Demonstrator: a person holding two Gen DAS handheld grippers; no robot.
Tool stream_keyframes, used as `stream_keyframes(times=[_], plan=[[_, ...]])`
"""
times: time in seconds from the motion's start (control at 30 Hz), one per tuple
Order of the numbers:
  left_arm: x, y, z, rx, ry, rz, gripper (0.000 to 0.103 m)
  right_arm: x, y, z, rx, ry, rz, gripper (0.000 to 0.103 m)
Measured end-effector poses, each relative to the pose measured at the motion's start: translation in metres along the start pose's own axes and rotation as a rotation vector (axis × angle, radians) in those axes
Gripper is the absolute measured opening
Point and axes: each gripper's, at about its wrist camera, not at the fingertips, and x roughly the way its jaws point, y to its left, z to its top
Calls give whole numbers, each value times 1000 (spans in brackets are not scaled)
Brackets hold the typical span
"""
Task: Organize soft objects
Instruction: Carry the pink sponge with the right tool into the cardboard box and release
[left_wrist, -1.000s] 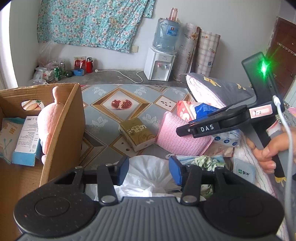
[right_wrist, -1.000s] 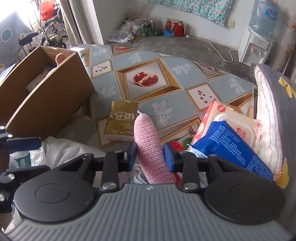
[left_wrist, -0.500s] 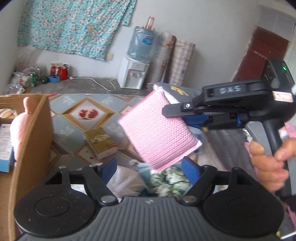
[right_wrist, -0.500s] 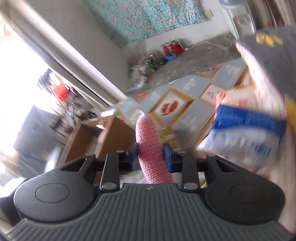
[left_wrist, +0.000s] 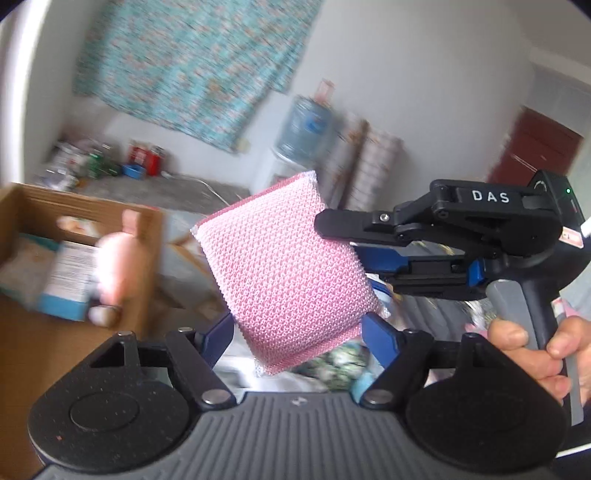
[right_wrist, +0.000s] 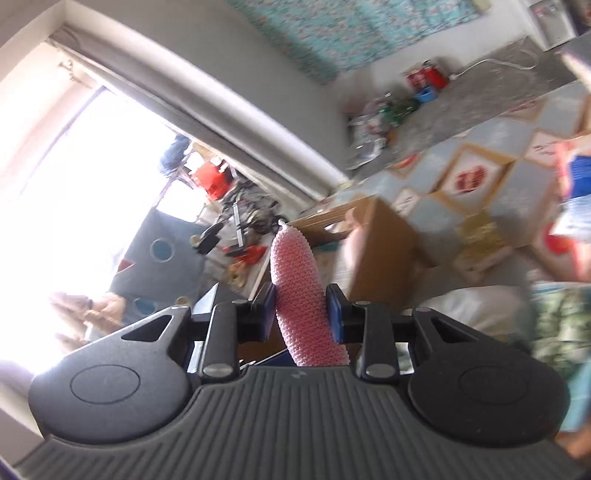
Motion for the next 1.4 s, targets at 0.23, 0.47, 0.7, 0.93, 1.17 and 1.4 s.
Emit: stream_keyframes(times=[0.23, 0.47, 0.7, 0.93, 1.17, 1.4], plan=[[-56, 64, -7, -83, -87, 229, 77, 111, 45, -18, 44, 132, 77, 28], [-111, 128, -21, -172, -170, 482, 77, 241, 60, -41, 130, 241, -31, 28], [-156, 188, -33, -305, -208, 589, 77, 337, 28, -76, 288, 289, -174, 29], [-181, 212, -55, -337, -213, 588, 76, 366, 17, -100, 237, 367, -326, 55], [-192, 215, -67, -328, -237, 553, 76, 349, 42, -99, 79, 417, -399, 82], [-201, 219, -66, -342, -260, 568, 76, 357, 45, -111, 59, 504, -404, 63]])
